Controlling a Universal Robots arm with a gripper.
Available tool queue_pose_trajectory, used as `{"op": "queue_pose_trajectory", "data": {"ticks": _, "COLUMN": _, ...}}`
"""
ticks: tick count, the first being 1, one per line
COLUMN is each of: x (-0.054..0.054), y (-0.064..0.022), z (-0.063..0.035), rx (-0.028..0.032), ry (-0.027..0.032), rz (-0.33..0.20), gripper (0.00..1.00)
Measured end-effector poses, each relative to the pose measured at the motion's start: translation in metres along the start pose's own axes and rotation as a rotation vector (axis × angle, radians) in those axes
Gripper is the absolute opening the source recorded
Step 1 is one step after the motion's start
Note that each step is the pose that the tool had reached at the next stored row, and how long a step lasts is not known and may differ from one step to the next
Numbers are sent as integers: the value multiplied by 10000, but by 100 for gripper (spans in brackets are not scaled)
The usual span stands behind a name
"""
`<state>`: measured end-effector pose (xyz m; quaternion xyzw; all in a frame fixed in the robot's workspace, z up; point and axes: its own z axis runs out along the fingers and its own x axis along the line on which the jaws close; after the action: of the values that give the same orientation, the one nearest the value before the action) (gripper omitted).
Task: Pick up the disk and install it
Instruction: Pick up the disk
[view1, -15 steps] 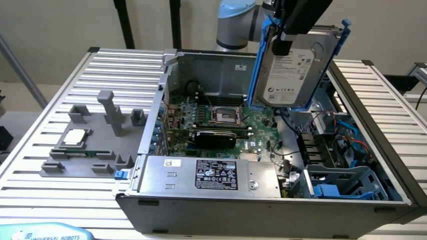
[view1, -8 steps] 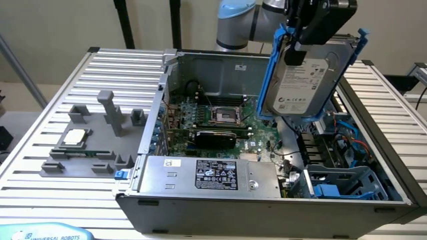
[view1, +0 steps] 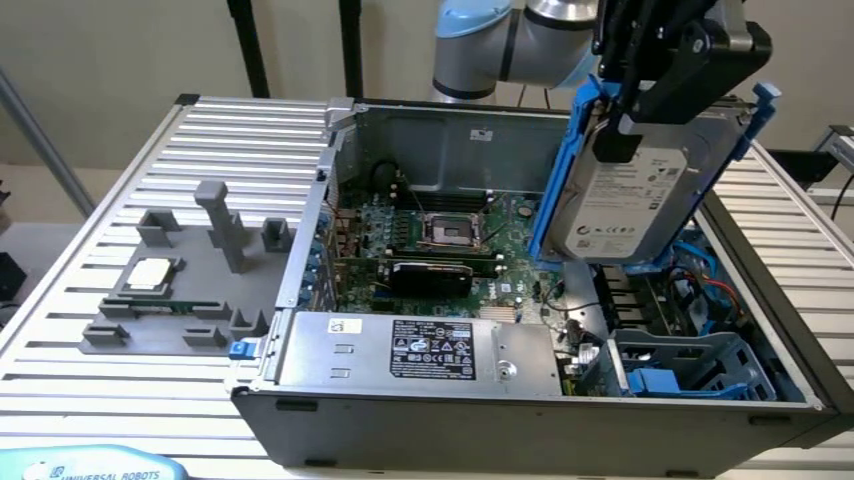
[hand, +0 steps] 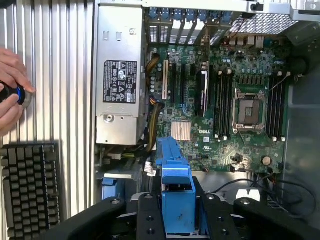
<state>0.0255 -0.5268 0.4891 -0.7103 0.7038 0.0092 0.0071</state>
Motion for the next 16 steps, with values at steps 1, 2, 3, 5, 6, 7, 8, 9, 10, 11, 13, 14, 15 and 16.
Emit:
{"op": "queue_pose_trajectory", "data": {"ticks": 1, "x": 41, "y": -9, "z": 1, "rx": 0, "ry": 1, "rz": 0, "gripper": 33}}
{"op": "queue_pose_trajectory", "data": {"ticks": 2, "x": 82, "y": -18, "z": 2, "rx": -1, "ry": 1, "rz": 1, "gripper": 33}}
{"op": "queue_pose_trajectory", "data": {"ticks": 3, "x": 122, "y": -28, "z": 3, "rx": 0, "ry": 1, "rz": 0, "gripper": 33}}
{"op": "queue_pose_trajectory", "data": {"ticks": 5, "x": 203, "y": -51, "z": 5, "rx": 0, "ry": 0, "rz": 0, "gripper": 33}}
{"op": "queue_pose_trajectory", "data": {"ticks": 6, "x": 242, "y": -64, "z": 6, "rx": 0, "ry": 1, "rz": 0, "gripper": 33}}
{"op": "queue_pose_trajectory", "data": {"ticks": 7, "x": 280, "y": -76, "z": 7, "rx": 0, "ry": 0, "rz": 0, "gripper": 33}}
{"op": "queue_pose_trajectory", "data": {"ticks": 8, "x": 319, "y": -90, "z": 8, "rx": 0, "ry": 1, "rz": 0, "gripper": 33}}
{"op": "queue_pose_trajectory", "data": {"ticks": 9, "x": 360, "y": -105, "z": 9, "rx": 0, "ry": 1, "rz": 0, "gripper": 33}}
{"op": "queue_pose_trajectory", "data": {"ticks": 10, "x": 397, "y": -118, "z": 11, "rx": 0, "ry": 0, "rz": 1, "gripper": 33}}
{"op": "queue_pose_trajectory", "data": {"ticks": 11, "x": 434, "y": -133, "z": 13, "rx": 0, "ry": 0, "rz": 1, "gripper": 33}}
{"op": "queue_pose_trajectory", "data": {"ticks": 13, "x": 507, "y": -166, "z": 17, "rx": 0, "ry": 0, "rz": 0, "gripper": 33}}
{"op": "queue_pose_trajectory", "data": {"ticks": 14, "x": 544, "y": -186, "z": 20, "rx": 0, "ry": 0, "rz": 0, "gripper": 33}}
{"op": "queue_pose_trajectory", "data": {"ticks": 15, "x": 575, "y": -209, "z": 23, "rx": 0, "ry": 1, "rz": 0, "gripper": 33}}
{"op": "queue_pose_trajectory", "data": {"ticks": 16, "x": 605, "y": -235, "z": 28, "rx": 0, "ry": 1, "rz": 0, "gripper": 33}}
